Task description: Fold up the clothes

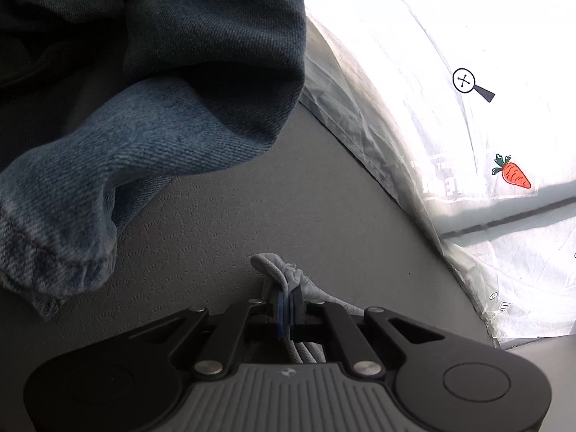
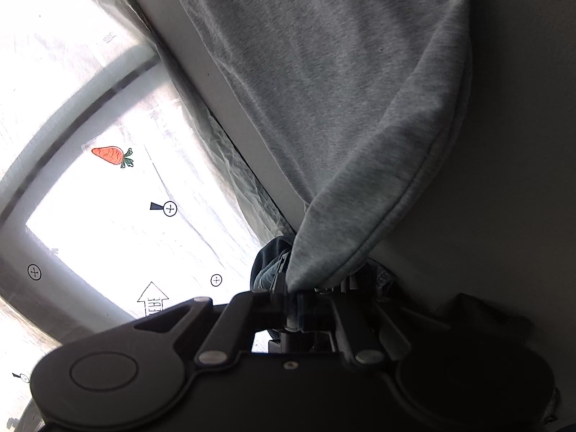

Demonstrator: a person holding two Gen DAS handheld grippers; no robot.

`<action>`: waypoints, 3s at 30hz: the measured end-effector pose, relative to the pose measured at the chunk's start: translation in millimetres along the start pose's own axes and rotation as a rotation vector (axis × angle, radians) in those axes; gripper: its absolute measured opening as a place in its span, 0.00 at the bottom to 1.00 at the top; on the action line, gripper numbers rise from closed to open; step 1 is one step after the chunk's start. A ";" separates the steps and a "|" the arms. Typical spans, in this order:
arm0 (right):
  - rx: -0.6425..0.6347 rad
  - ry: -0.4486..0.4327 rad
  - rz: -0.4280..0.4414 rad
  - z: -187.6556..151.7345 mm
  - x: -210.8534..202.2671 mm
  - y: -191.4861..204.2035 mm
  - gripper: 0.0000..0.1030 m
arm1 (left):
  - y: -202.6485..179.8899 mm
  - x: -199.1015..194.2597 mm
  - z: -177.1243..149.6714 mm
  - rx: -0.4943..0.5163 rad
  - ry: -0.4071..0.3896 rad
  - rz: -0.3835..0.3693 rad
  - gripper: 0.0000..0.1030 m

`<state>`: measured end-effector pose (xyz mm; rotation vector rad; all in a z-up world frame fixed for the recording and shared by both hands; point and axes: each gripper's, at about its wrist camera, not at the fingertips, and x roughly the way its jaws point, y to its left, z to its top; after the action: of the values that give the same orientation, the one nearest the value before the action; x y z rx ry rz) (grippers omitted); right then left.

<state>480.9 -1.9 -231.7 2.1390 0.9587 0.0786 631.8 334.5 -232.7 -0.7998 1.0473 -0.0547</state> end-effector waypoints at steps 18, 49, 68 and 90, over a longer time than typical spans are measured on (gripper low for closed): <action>0.102 0.047 0.094 24.8 -15.4 -7.7 0.04 | -6.7 -13.2 -20.5 -0.055 -0.102 0.024 0.02; 0.236 -0.027 0.106 136.8 -127.9 23.0 0.04 | -146.1 54.0 -96.1 -0.032 -0.111 -0.025 0.02; 0.272 -0.154 0.088 167.7 -204.8 8.1 0.03 | -214.5 97.5 -143.6 0.113 0.006 -0.125 0.02; -0.047 -0.329 -0.002 191.8 -281.3 58.0 0.33 | -221.7 72.3 -141.5 0.214 -0.059 -0.089 0.62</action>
<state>381.4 -331.5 -258.8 2.0268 0.7571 -0.2423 629.5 65.7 -186.7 -0.6489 0.9325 -0.2142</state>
